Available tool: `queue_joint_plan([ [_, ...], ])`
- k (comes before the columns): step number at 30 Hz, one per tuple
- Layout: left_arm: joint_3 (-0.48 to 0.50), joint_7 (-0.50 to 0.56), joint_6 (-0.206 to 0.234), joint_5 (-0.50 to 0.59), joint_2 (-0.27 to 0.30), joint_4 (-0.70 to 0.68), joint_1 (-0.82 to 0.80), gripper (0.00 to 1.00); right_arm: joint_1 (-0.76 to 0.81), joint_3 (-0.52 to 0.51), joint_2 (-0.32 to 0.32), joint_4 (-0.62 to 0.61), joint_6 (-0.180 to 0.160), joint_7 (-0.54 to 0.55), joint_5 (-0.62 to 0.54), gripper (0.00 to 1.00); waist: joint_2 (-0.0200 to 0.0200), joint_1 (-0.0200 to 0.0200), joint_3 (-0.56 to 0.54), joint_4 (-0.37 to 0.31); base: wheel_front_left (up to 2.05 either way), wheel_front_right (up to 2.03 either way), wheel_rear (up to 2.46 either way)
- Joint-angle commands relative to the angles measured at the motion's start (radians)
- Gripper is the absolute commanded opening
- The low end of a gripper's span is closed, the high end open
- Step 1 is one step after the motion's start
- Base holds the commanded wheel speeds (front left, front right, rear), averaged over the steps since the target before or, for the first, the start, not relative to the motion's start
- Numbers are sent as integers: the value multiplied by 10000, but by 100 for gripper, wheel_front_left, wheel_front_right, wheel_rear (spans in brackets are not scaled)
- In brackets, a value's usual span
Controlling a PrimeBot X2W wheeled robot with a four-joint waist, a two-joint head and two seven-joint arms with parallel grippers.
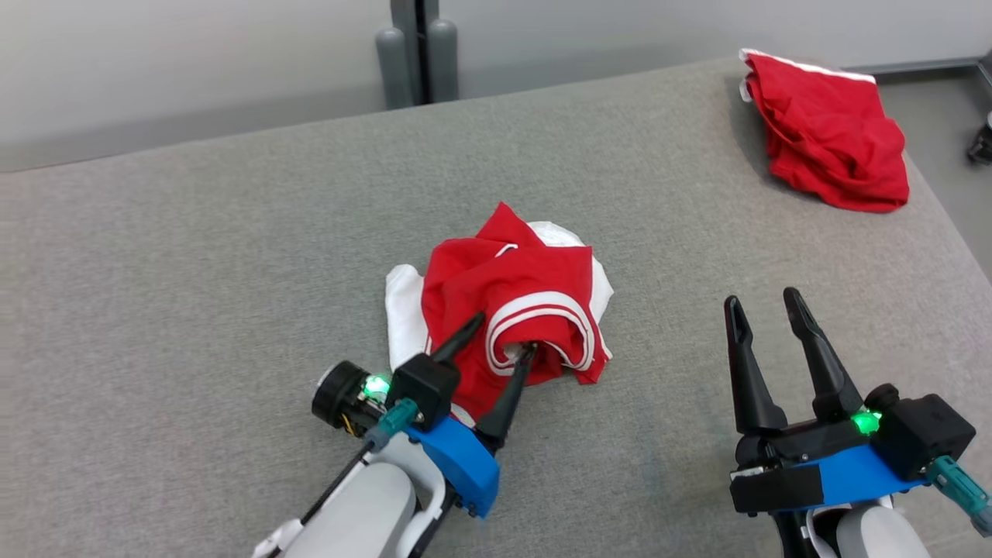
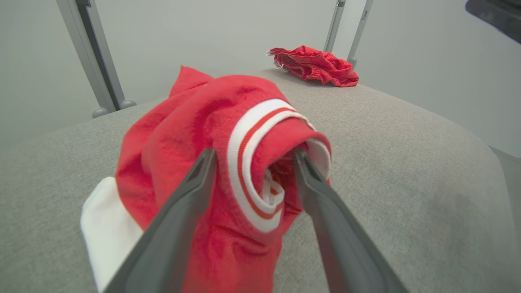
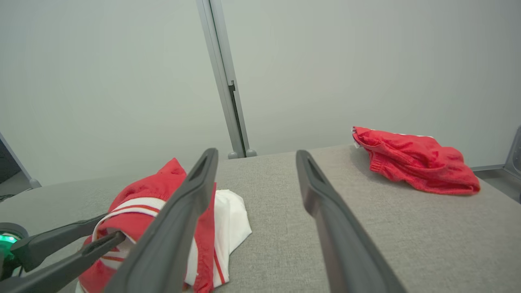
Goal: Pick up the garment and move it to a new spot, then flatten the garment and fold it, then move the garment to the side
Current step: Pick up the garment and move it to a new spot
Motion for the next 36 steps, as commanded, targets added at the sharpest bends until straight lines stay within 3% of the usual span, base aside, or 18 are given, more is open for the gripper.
queue_joint_plan([
  [1, -65, -161, 77, -34, -79, -149, 232, 100, 165, -30, -5, 72, 4, -33, -45, 100, 1, 0, -133, 160, 0, 0, 0],
  [6, -112, -396, 274, -74, -112, -611, 759, 100, 394, -153, -5, 203, 4, -33, -146, 100, 1, 0, -483, 691, 0, 0, 0],
  [11, 255, -523, 606, -137, 223, -933, 1109, 100, 510, -301, -3, 324, 5, -33, -260, 100, 1, 0, -782, 1133, 0, 0, 0],
  [23, 3291, -632, 1820, -154, 984, -3177, 2575, 100, 885, -738, -8, 747, 5, -34, -438, 100, 1, 0, -1490, 1809, 0, 0, 0],
  [29, 4643, -633, 1840, 227, 916, -3792, 3521, 100, 1132, -891, -8, 922, 5, -34, -564, 100, 1, 0, -1699, 1886, 0, 0, 0],
  [36, 5624, -634, 1424, 787, 648, -3872, 4261, 100, 1345, -1123, -8, 1185, 5, -34, -638, 100, 1, 0, -1808, 1917, 0, 0, 0],
])
